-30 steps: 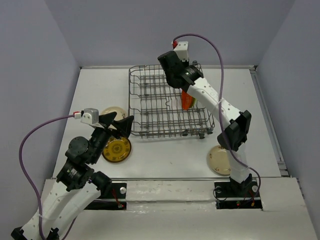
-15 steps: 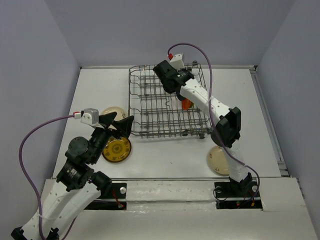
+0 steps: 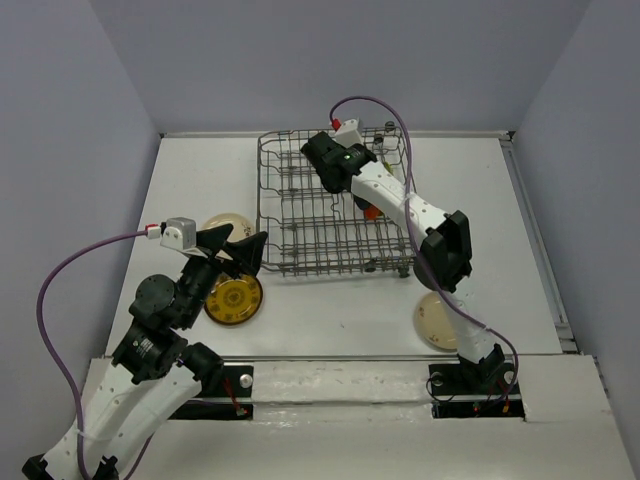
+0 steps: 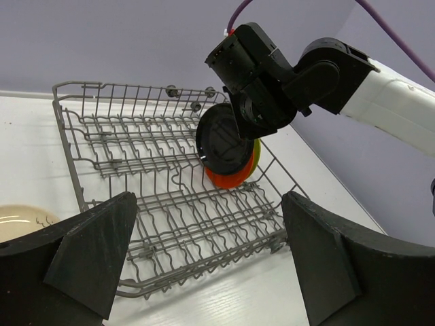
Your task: Load the plates into the dish rack
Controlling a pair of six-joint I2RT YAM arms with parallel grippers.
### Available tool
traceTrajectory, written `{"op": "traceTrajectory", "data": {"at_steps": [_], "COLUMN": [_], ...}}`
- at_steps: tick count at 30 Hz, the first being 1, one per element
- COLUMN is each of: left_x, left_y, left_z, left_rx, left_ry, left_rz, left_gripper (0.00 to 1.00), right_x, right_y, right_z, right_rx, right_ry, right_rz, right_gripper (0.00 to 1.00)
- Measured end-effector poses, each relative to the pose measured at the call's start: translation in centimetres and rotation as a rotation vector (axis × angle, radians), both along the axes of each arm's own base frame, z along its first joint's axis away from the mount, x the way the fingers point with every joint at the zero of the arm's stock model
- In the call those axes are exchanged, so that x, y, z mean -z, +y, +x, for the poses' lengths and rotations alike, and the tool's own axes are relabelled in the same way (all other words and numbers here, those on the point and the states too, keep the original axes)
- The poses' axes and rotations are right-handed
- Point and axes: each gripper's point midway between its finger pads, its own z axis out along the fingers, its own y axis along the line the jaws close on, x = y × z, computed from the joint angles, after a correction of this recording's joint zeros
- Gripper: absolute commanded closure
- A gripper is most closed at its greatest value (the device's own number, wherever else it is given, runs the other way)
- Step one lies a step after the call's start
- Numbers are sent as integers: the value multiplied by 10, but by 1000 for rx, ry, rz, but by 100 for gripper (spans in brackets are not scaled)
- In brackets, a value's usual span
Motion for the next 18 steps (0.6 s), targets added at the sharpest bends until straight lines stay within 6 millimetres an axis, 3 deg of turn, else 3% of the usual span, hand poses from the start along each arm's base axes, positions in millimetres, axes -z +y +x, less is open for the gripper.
{"op": "traceTrajectory", "data": {"at_steps": [7,13,18], "left_x": [0,0,0], "left_y": [0,0,0], "left_z": [0,0,0], "left_rx": [0,0,0], "left_ry": [0,0,0], "left_rz": [0,0,0], "left_gripper": [1,1,1], "right_x": [2,21,23], "right_y": [-1,0,1], "right_z": [1,1,0], "right_rx": [4,-12,-17], "right_ry": [1,58,66], "right_rz": [-20,-59,-57], "right_gripper": [93,93,93]}}
